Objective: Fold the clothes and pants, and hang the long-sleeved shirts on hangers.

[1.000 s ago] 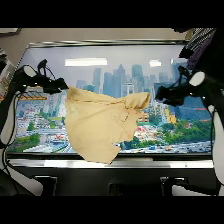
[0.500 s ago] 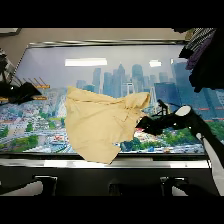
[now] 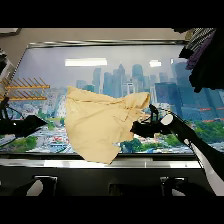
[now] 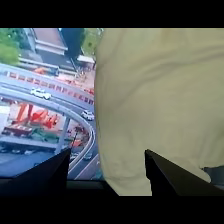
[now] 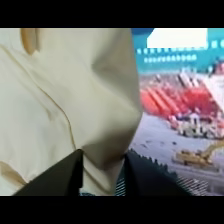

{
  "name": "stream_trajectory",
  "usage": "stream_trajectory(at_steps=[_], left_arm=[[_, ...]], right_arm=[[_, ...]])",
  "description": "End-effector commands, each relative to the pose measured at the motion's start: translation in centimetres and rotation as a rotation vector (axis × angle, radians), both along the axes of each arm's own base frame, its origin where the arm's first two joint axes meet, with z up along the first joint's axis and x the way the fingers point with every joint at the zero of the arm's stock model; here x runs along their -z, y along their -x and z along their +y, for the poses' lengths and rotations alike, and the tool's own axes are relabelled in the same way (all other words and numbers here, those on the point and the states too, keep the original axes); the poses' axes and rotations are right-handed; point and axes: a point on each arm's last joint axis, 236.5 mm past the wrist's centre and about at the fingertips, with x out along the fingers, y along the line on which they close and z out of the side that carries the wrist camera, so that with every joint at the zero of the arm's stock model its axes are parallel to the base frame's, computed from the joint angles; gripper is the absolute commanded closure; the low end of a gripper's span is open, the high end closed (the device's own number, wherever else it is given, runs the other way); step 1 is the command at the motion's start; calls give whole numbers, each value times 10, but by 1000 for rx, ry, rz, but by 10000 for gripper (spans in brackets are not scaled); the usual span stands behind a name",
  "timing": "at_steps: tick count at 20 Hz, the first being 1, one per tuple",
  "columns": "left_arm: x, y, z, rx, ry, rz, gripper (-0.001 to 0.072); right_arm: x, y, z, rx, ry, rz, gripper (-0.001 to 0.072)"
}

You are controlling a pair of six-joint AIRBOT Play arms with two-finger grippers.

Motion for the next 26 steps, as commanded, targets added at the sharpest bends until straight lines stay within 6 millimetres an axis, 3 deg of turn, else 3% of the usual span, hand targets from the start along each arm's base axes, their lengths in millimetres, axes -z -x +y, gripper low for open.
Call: stream_trajectory(at_steps=[1,3,9,17,24,25,26], left_arm=[[28,22,-34,-14,142,29,169],[46,31,-49,-1,178,43,169],[88,54,-81,67,164,117,170],[119,67,-104,137,170,236,170],[123,49,-115,107,162,179,179],[124,50,-115,107,163,183,291],[124,50,-115,107,164,184,454]], right_arm=[[1,-7,7,24,-28,-19,578],[-4,-6,14,7,-62,-21,678],[-10,0,22,9,-103,12,678],[-26,-3,23,18,-120,-26,679],[-40,-4,24,11,-131,-62,679],[-43,-5,24,12,-132,-71,679],[-47,-5,24,11,-135,-80,679]])
